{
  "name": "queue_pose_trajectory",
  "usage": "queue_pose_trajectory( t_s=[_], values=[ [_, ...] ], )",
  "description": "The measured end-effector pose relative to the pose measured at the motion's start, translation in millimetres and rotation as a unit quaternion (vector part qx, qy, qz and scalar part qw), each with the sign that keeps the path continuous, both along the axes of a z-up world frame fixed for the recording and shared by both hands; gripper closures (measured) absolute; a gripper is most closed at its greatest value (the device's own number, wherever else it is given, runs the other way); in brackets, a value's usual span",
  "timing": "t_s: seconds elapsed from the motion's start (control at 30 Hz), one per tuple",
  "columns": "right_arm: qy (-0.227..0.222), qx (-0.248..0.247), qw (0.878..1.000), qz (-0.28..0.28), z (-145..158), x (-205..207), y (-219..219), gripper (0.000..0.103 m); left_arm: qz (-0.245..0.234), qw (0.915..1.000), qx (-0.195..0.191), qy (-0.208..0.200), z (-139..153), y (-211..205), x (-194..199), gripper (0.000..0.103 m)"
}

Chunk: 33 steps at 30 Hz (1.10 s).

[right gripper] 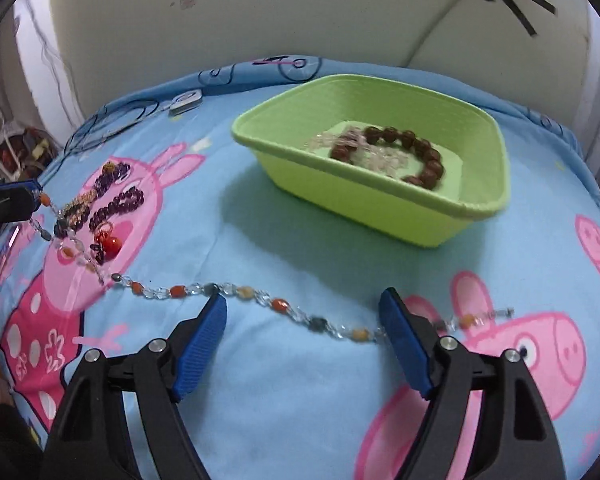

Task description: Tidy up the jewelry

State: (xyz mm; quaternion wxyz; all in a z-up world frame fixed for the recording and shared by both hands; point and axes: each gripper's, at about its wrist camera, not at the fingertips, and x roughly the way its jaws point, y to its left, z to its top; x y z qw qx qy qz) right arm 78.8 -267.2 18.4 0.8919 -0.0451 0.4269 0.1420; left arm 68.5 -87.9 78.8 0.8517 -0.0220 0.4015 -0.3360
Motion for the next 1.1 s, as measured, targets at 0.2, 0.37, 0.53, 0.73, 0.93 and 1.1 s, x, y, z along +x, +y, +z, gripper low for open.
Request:
queue_pose_trajectory(
  t_s=[0.2, 0.37, 0.53, 0.73, 0.93, 1.1],
  values=[
    [0.006, 0.004, 0.999, 0.033, 5.3, -10.4, 19.4, 0.103, 0.008, 0.9997, 0.003, 0.021, -11.0, -0.8, 7.0, 0.098],
    [0.046, 0.173, 0.983, 0.034, 19.3, -22.4, -2.6, 0.103, 0.005, 0.9996, -0.004, 0.026, -8.8, 2.2, 8.6, 0.098],
    [0.02, 0.291, 0.956, 0.038, 63.6, -24.6, -22.3, 0.103, -0.017, 0.9996, -0.021, 0.004, 20.2, -7.3, 12.1, 0.098],
    [-0.051, 0.328, 0.942, 0.042, 129.7, -9.1, -33.2, 0.103, -0.045, 0.9971, -0.028, -0.055, 82.1, -40.6, 35.9, 0.098],
    [-0.103, 0.32, 0.941, 0.027, 173.0, 20.8, -51.3, 0.103, -0.054, 0.9939, 0.0, -0.097, 113.8, -85.1, 74.2, 0.098],
    [-0.099, 0.298, 0.949, -0.005, 161.7, 61.4, -64.9, 0.103, -0.048, 0.9948, 0.026, -0.086, 98.1, -113.3, 113.4, 0.098]
  ],
)
